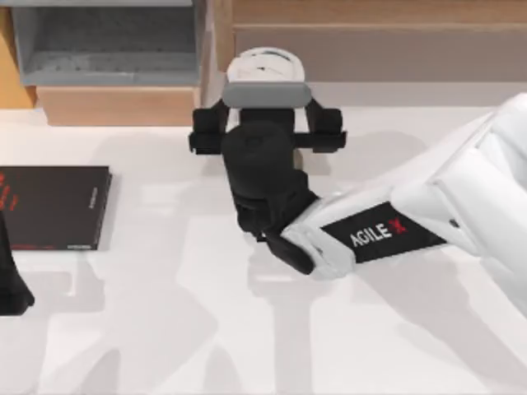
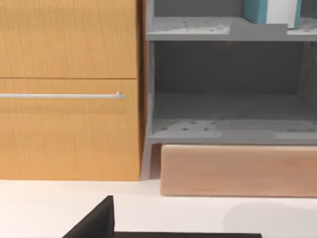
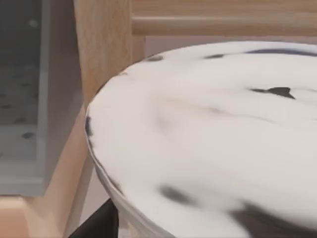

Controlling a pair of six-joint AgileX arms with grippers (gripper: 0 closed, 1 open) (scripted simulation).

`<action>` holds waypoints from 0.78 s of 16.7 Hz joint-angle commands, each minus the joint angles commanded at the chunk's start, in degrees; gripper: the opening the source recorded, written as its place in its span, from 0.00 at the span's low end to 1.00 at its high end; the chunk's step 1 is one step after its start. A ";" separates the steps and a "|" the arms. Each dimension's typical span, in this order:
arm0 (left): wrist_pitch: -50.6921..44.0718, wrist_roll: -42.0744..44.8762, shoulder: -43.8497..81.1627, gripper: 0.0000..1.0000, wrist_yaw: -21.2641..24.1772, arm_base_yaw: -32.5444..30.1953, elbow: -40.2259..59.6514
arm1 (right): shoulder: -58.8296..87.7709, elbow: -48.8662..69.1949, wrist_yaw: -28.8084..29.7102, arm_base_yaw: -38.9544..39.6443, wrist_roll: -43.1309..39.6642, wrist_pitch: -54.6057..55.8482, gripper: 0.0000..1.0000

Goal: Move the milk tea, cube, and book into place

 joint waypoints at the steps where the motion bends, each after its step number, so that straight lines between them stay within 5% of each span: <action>1: 0.00 0.00 0.00 1.00 0.00 0.00 0.00 | -0.12 -0.20 0.07 0.12 0.03 0.08 1.00; 13: 0.00 0.00 0.00 1.00 0.00 0.00 0.00 | -5.02 -6.39 3.04 3.27 0.94 0.10 1.00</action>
